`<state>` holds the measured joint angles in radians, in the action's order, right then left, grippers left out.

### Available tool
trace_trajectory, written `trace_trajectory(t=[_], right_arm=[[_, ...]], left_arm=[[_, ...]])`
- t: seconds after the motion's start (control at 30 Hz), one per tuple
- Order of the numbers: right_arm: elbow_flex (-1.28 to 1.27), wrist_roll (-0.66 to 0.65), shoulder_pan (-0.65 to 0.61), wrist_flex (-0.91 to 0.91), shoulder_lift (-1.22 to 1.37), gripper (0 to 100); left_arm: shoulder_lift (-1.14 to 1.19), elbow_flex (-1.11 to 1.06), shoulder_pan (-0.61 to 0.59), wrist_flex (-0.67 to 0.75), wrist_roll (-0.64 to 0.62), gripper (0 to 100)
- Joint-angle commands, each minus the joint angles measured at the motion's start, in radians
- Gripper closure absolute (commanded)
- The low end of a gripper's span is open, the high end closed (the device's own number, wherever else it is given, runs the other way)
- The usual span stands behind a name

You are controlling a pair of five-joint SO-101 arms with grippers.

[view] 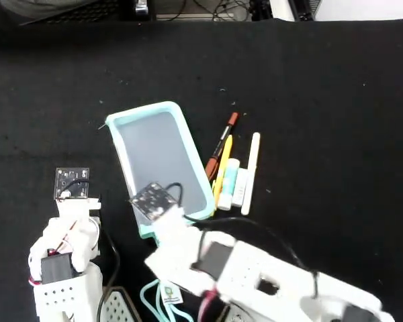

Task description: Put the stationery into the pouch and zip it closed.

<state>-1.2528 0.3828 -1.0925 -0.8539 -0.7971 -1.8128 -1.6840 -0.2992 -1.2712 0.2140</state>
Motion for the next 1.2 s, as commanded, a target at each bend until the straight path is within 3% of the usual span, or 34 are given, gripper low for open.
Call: trace_trajectory(t=[0.0,0.27,0.5,0.6,0.7,0.8,0.87,1.17], right_arm=[[0.116,0.012,-0.011,0.048,0.211,81.9],[0.306,0.012,0.054,0.043,0.573,82.1],[0.464,0.002,0.173,-0.133,0.748,82.2],[0.486,-0.089,0.21,-0.187,0.785,82.2],[0.486,-0.245,0.253,-0.221,0.789,84.0],[0.487,-0.358,0.313,-0.203,0.78,97.8],[0.47,-0.427,0.341,-0.212,0.766,97.6],[0.271,-0.505,0.379,-0.195,0.467,98.6]], left_arm=[[-0.006,-0.015,-0.007,0.003,0.005,95],[-0.006,-0.015,-0.007,0.003,0.005,95],[-0.006,-0.015,-0.007,0.002,0.005,95],[-0.006,-0.015,-0.007,0.002,0.005,95],[-0.006,-0.015,-0.007,0.002,0.005,95],[-0.006,-0.015,-0.007,0.002,0.005,95],[-0.006,-0.015,-0.007,0.002,0.005,95],[-0.006,-0.015,-0.007,0.003,0.005,95]])
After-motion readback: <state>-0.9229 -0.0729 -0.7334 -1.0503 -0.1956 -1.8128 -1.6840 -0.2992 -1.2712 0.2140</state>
